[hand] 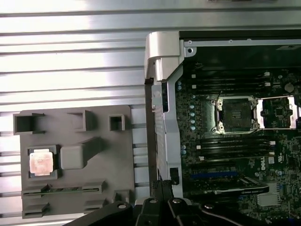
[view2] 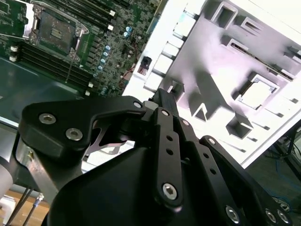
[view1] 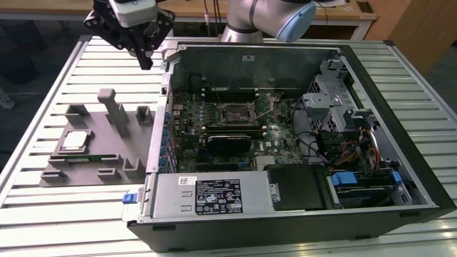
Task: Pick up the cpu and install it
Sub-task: 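Reach for the cpu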
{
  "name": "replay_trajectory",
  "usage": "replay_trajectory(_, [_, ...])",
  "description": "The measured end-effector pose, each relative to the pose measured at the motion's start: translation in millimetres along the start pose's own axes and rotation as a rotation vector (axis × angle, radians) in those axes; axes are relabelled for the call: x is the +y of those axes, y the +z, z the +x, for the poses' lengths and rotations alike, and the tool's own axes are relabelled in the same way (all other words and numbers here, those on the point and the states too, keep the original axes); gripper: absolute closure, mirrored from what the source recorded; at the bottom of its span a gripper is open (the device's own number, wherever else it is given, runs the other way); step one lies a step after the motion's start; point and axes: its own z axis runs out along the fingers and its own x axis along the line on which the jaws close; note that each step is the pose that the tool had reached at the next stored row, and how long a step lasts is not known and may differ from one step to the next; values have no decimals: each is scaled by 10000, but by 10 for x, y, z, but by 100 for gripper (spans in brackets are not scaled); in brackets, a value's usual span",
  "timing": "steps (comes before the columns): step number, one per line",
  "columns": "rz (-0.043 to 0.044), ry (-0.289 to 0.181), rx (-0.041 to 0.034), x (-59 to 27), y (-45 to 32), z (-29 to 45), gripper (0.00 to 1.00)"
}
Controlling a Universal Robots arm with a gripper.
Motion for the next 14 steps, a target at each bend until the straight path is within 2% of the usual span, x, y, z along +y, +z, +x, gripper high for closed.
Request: replay_trajectory(14, [1, -1, 0, -12, -8, 156, 89])
